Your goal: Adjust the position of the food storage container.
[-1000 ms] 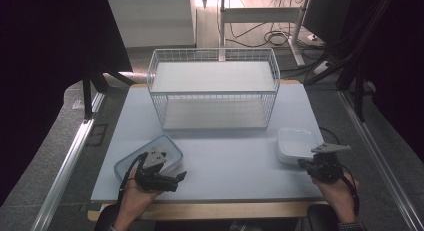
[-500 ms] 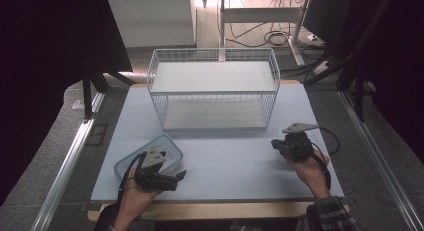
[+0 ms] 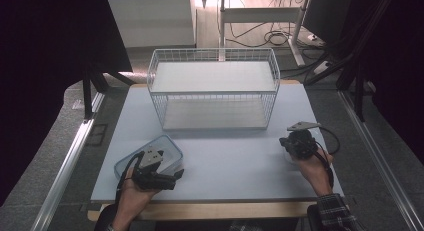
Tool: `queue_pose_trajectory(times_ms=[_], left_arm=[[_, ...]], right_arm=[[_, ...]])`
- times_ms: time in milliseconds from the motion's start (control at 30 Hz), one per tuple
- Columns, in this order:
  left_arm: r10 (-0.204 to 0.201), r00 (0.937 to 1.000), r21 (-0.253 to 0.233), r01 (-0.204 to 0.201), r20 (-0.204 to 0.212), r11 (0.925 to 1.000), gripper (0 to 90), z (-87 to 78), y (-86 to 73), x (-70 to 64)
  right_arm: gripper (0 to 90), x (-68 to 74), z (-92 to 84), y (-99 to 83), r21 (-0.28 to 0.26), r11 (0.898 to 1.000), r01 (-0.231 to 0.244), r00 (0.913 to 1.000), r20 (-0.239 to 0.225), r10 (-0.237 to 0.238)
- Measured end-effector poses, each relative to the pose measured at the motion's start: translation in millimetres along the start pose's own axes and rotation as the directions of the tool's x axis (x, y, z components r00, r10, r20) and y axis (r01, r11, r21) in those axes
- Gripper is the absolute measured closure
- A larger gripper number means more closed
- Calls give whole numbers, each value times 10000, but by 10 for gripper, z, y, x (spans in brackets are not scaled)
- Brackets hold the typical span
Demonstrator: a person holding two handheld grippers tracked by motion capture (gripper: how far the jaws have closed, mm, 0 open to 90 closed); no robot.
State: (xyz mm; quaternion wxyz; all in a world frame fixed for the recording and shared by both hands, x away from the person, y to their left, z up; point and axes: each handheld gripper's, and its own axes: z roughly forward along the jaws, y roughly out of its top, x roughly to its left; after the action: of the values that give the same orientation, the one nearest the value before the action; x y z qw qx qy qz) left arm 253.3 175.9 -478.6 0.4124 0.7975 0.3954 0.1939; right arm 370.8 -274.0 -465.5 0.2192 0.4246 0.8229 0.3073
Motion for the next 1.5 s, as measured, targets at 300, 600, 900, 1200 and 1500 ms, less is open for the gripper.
queue_pose_trajectory(times_ms=[300, 600, 900, 1200, 1500], left_arm=[[-124, 9997, 44, 125, -219, 9999, 67, -40, -1, 54], [-745, 9899, -11, 749, -1207, 9972, 324, -324, -88, 299], [-1767, 9565, 92, 1838, -2320, 9829, 838, -674, -383, 519], [-2536, 9218, 243, 2724, -2933, 9619, 899, -941, -723, 674], [-3033, 9091, 941, 3415, -2856, 9351, 898, -909, -900, 752]], right_arm=[[889, -144, -68, -81, -40, 9999, -167, 9992, 356, 168], [869, 11, -164, -62, -815, 9966, 147, 9996, -234, -167], [678, 212, -118, -67, -1196, 9908, 638, 9950, -687, -724], [543, 260, -57, -82, -1209, 9895, 789, 9942, -639, -871], [475, 293, -27, -80, -1189, 9888, 899, 9927, -690, -985]])
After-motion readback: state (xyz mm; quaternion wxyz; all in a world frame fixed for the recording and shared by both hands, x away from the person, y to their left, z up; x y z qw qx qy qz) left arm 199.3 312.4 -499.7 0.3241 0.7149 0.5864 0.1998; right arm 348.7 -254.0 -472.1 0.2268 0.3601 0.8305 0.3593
